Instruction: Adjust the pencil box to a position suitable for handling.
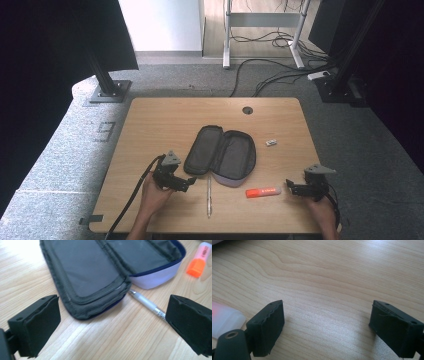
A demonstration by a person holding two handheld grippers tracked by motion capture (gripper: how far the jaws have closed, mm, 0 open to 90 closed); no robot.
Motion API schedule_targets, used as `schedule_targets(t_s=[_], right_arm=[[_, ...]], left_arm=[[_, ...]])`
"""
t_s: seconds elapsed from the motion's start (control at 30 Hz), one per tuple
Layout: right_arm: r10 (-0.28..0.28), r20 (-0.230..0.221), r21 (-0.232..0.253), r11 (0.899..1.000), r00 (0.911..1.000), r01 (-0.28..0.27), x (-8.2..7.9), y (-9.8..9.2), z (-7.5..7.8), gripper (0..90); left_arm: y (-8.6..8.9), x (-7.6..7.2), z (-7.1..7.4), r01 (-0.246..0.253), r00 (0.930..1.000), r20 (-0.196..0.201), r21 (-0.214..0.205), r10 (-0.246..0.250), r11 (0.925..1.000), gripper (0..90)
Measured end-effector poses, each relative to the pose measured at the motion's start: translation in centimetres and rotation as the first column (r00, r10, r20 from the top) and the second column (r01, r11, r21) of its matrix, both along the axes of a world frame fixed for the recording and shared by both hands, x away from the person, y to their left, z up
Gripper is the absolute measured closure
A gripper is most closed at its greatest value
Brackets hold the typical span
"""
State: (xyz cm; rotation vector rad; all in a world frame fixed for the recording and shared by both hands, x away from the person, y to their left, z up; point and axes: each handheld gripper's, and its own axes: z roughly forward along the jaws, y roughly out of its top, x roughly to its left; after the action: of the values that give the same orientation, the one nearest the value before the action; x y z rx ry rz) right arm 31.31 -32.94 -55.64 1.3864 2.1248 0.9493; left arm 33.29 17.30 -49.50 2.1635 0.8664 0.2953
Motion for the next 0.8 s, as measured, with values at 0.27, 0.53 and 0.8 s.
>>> schedule_targets(t_s=[0.27, 0.53, 0.8], right_arm=[[0.000, 0.000, 0.000, 1.000, 1.0000, 0.000, 0.0, 0.0, 0.0, 11.9], [0.000, 0.000, 0.000, 1.000, 1.0000, 0.000, 0.0, 0.0, 0.0, 11.8], [0.000, 0.000, 0.000, 1.000, 1.0000, 0.000, 0.0, 0.0, 0.0, 11.9]], left_arm=[[1.3, -0.3, -1.0, -0.027, 0.9993, 0.025, 0.018, 0.027, 0.9995, 0.0], [2.2, -0.4, -2.5, -0.056, 0.9983, 0.020, 0.038, 0.055, 0.9977, 0.0], [2.6, -0.3, -4.0, -0.072, 0.9974, 0.003, 0.057, 0.072, 0.9958, 0.0]])
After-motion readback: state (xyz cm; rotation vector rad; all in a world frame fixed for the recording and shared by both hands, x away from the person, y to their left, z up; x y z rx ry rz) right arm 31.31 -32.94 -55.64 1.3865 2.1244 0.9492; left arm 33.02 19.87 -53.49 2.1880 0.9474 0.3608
